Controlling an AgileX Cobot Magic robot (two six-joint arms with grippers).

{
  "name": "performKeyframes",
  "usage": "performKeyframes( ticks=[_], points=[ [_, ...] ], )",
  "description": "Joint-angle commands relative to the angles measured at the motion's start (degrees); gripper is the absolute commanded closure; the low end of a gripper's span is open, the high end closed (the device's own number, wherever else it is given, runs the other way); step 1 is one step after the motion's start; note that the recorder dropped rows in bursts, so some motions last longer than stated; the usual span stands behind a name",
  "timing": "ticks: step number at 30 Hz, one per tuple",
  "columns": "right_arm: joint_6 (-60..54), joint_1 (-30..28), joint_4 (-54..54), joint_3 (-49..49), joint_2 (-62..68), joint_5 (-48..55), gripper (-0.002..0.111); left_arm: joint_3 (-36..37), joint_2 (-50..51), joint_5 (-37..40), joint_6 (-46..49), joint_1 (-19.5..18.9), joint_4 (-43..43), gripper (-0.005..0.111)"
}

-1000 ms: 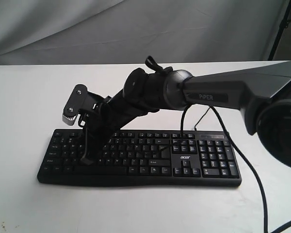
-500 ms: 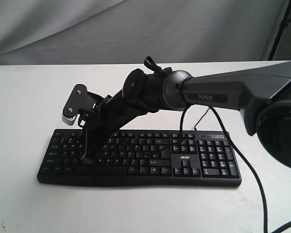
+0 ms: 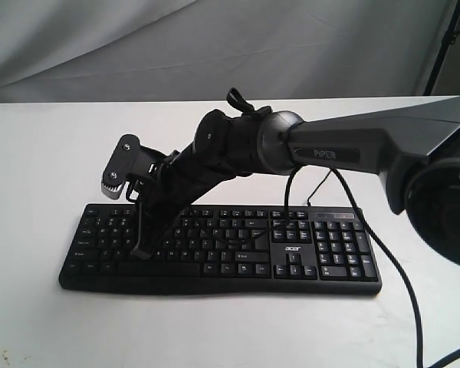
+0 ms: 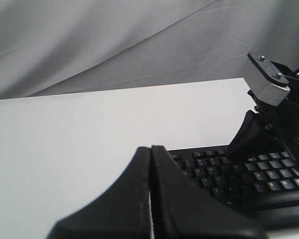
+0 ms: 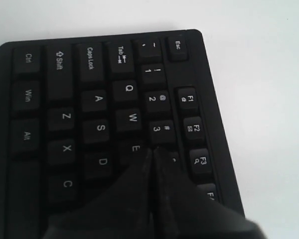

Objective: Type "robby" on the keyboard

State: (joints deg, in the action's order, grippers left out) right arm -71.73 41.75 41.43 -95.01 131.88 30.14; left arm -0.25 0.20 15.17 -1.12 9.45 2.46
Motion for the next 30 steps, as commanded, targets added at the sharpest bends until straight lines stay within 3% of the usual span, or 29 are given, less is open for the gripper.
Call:
performKeyframes(
  ticks=[1,30],
  points=[
    [0.32,0.04,-0.13,-0.39,-0.14,0.91,0.108,0.25,-0.20,-0.31,-0.16,0.36,0.27,0.107],
    [0.12,0.04,0.64,-0.39,0.94,1.28,0.108,0.25,-0.20,-0.31,-0.16,0.36,0.27,0.107]
  ],
)
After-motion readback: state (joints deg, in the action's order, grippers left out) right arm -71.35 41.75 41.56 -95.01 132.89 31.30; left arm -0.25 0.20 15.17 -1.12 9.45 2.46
